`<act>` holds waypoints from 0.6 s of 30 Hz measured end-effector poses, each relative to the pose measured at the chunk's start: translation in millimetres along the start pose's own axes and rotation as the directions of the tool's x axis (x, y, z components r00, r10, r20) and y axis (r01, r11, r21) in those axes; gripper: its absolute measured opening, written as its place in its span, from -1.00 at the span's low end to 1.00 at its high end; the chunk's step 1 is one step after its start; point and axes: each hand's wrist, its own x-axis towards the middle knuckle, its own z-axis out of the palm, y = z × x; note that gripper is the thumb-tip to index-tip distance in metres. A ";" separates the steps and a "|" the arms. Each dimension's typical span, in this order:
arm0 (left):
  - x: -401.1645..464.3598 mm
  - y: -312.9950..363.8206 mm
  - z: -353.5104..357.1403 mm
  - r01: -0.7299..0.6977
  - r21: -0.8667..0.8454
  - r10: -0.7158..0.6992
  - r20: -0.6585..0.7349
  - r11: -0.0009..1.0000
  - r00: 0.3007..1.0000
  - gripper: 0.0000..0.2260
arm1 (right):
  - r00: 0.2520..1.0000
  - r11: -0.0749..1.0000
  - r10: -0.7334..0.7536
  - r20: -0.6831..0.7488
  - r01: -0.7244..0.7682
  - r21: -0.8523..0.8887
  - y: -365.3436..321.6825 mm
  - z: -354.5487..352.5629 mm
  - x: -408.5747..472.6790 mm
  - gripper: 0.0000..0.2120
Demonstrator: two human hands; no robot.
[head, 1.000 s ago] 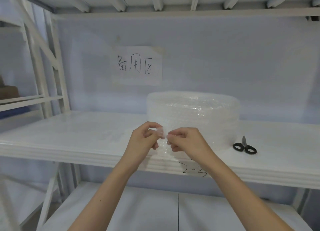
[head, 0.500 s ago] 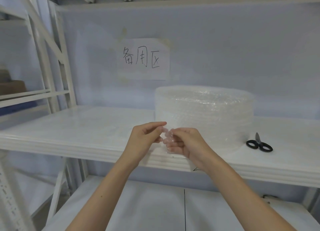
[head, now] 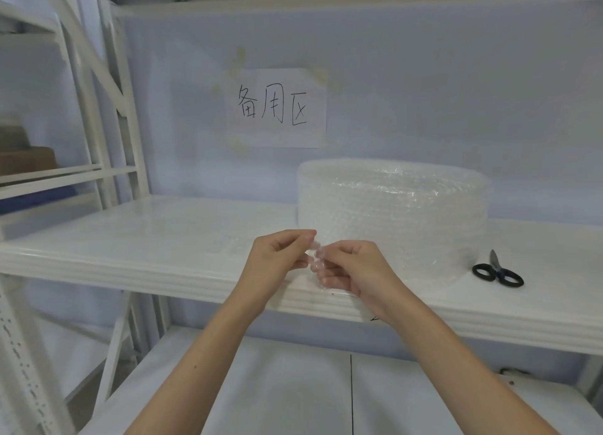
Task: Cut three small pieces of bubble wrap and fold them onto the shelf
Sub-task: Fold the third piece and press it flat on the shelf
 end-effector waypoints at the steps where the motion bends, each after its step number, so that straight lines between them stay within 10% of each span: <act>1: 0.1 -0.1 0.0 -0.001 -0.003 0.001 0.001 1.000 1.000 -0.87 | 1.000 1.000 -0.002 -0.005 0.002 -0.006 0.8 0.0 0.8 -0.86; 18: 2.7 -2.8 -0.7 0.021 -0.069 -0.020 0.013 0.997 1.000 -0.82 | 0.998 0.998 -0.051 -0.029 0.052 0.042 6.1 0.6 1.7 -0.85</act>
